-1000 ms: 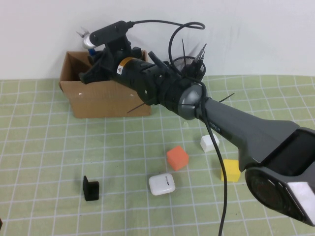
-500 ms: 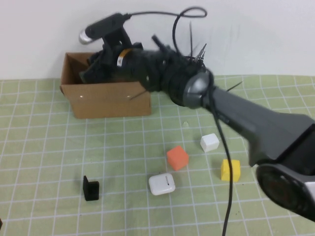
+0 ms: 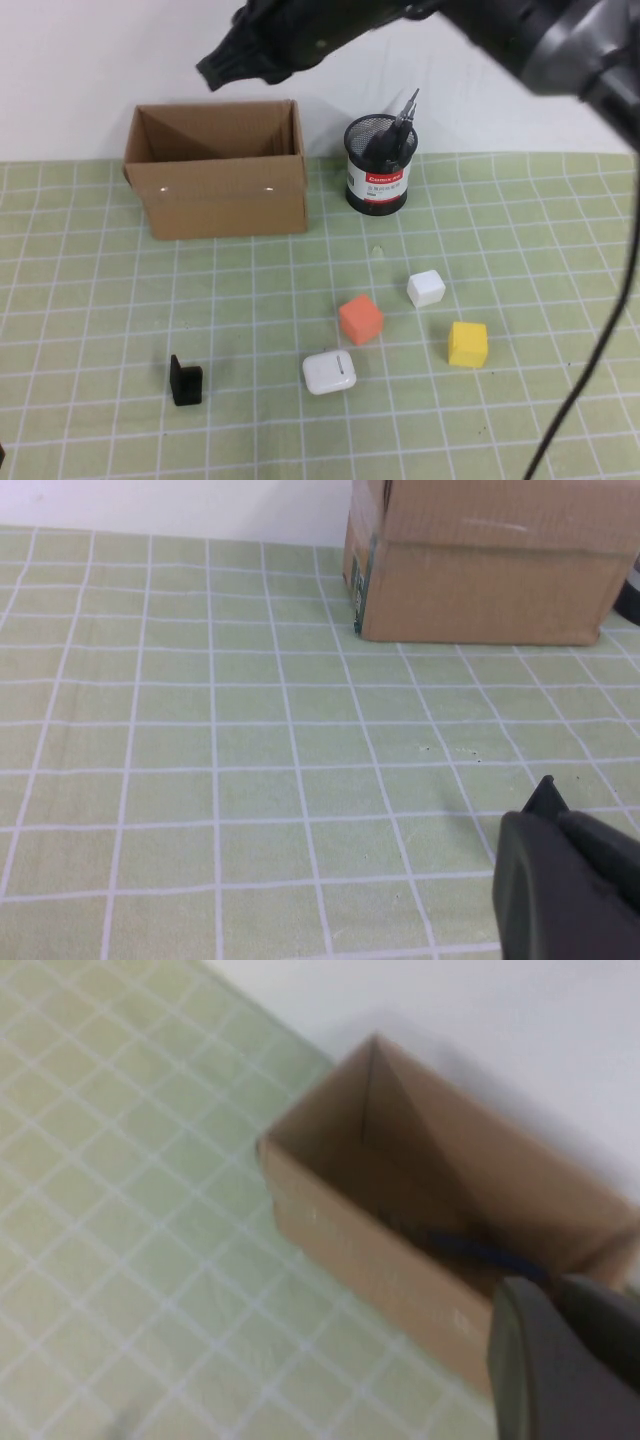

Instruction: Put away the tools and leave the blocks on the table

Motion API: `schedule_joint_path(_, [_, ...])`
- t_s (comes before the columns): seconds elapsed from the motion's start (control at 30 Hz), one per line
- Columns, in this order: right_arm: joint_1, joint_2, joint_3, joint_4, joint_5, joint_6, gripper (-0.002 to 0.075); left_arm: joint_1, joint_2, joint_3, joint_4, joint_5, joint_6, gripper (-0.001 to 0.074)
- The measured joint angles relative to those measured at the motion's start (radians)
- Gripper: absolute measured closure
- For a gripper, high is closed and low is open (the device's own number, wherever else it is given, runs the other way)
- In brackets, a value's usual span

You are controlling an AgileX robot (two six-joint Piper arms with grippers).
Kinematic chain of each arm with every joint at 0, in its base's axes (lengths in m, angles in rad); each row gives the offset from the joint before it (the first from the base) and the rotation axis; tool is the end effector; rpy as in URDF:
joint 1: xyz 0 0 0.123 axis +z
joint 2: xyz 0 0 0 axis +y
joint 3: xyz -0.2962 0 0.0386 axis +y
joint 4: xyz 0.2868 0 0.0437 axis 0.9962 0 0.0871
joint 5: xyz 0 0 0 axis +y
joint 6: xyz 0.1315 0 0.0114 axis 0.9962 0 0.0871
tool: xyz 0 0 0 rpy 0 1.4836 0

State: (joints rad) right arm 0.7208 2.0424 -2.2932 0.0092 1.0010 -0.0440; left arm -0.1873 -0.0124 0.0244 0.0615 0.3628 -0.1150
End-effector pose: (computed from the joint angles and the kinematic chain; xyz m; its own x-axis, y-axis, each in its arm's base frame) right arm 0.4049 0.3571 0.4015 -0.4361 -0.4351 -0.7877 -0.6821 0.7308 -0.0260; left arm 0.1157 -0.0190 0.1607 -0.2872 -0.0040 -0.9579 0.1494 0.9876 -0.0489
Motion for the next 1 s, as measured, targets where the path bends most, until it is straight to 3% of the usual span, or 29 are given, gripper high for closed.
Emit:
schedule_joint_path(0.27, [0.0, -0.117, 0.0, -0.11, 0.238, 0.103, 0.0734, 0.0, 0.0, 0.0, 0.0, 0.0, 0.0, 0.0738])
schedule_joint_path(0.7, [-0.004, -0.198, 0.01, -0.174, 0.264, 0.087, 0.0735, 0.0, 0.0, 0.0, 0.0, 0.0, 0.0, 0.0738])
schedule_joint_path(0.83, [-0.006, -0.269, 0.11, -0.176, 0.264, 0.066, 0.0735, 0.0, 0.0, 0.0, 0.0, 0.0, 0.0, 0.0738])
schedule_joint_path(1.0, [-0.008, -0.493, 0.441, -0.176, 0.176, 0.044, 0.0735, 0.0, 0.0, 0.0, 0.0, 0.0, 0.0, 0.0738])
